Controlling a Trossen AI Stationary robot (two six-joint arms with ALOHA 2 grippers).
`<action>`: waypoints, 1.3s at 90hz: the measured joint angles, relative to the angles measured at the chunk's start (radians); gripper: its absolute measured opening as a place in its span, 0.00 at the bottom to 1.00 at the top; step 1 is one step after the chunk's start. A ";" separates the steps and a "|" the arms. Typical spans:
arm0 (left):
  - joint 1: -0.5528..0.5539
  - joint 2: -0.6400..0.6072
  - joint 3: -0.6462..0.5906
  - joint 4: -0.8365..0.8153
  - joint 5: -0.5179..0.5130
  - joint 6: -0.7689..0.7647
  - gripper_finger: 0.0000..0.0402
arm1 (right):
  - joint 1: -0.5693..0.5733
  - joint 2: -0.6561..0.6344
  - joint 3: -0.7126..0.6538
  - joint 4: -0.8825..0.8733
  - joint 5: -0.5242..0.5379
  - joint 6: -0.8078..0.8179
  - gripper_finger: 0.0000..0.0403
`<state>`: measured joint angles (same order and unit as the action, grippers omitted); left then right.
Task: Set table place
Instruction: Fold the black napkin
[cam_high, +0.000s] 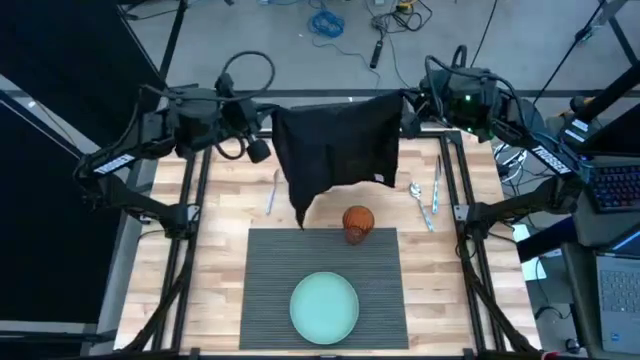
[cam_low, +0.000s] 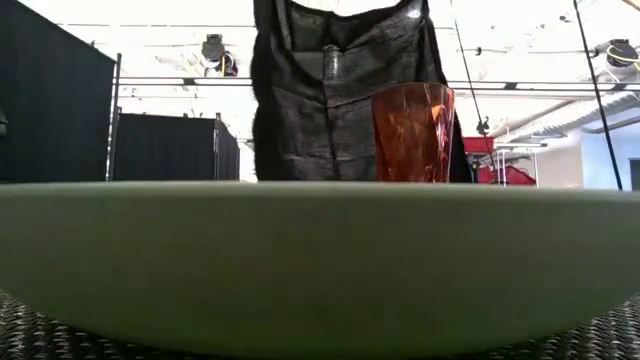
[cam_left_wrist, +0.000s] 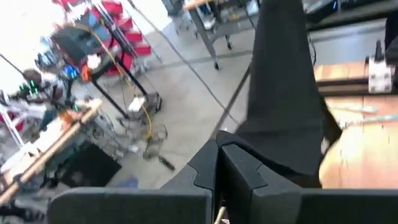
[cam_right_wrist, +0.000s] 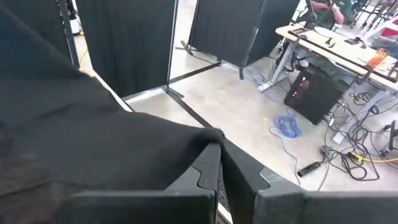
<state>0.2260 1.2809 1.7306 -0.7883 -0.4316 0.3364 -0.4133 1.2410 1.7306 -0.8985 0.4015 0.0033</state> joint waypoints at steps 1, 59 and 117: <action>0.002 0.002 -0.002 -0.005 0.000 -0.003 0.00 | 0.000 0.002 0.000 0.000 0.000 0.001 0.00; 0.095 0.026 -0.398 0.076 0.048 -0.045 0.00 | -0.155 0.168 -0.247 0.069 -0.151 -0.070 0.00; 0.073 0.026 -0.501 0.109 0.208 -0.148 0.00 | -0.156 0.167 -0.327 -0.100 -0.200 -0.033 0.00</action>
<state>0.2990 1.3071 1.2297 -0.6791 -0.2233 0.1886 -0.5690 1.4082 1.4036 -0.9989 0.2016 -0.0299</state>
